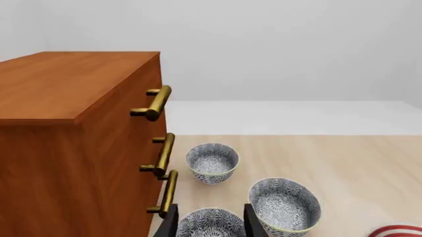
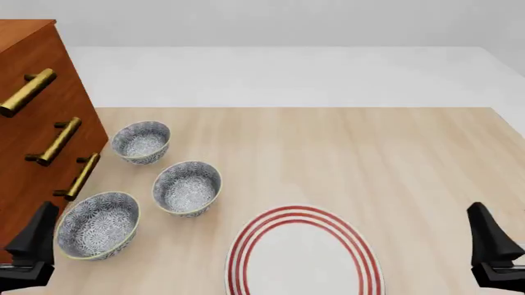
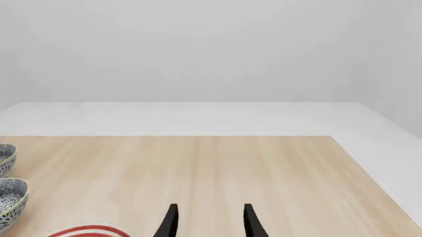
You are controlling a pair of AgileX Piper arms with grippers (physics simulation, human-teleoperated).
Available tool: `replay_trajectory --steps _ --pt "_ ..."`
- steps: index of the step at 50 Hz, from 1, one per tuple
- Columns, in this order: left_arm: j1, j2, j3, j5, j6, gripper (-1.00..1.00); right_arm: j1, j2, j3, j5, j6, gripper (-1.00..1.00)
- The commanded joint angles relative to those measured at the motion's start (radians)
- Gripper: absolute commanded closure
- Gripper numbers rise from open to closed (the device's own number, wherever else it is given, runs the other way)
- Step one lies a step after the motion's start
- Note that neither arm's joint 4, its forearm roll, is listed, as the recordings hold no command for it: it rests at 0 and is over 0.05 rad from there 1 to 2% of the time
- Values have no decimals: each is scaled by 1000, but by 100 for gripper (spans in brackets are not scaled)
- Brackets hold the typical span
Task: Open the top drawer of the cabinet.
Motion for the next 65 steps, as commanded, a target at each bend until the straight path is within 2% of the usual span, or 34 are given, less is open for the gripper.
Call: replay_trajectory --steps 1,15,18,19,32,40,45,47,49,50,55,58,61,64,65 --pt "7 12 -2 -1 4 -100 0 5 -3 -1 0 -100" --pt "30 -12 -4 26 10 -100 0 5 -3 -1 0 -100" --pt "35 -15 -7 19 57 -100 0 5 -3 -1 0 -100" --pt "35 -15 -8 20 46 -100 0 5 -3 -1 0 -100" --pt "49 -17 -22 -60 259 -100 0 5 -3 -1 0 -100" --pt "53 -16 -39 -88 361 -100 0 5 -3 -1 0 -100" --pt "53 -17 -30 -116 415 -100 0 5 -3 -1 0 -100" --pt "55 -17 -22 -142 460 -100 0 5 -3 -1 0 -100" --pt "56 -17 -21 -145 469 -100 0 5 -3 -1 0 -100" --pt "51 -17 -12 -154 505 -100 0 5 -3 -1 0 -100" --pt "45 -17 -4 -189 583 -100 0 5 -3 -1 0 -100" --pt "48 -17 -2 -191 596 -100 0 5 -3 -1 1 -100" --pt "33 -17 0 -194 651 -100 0 5 -3 -1 0 -100" --pt "31 -17 0 -193 657 -100 0 5 -3 -1 0 -100" --pt "20 -16 -1 -196 701 -100 0 5 -3 -1 0 -100"
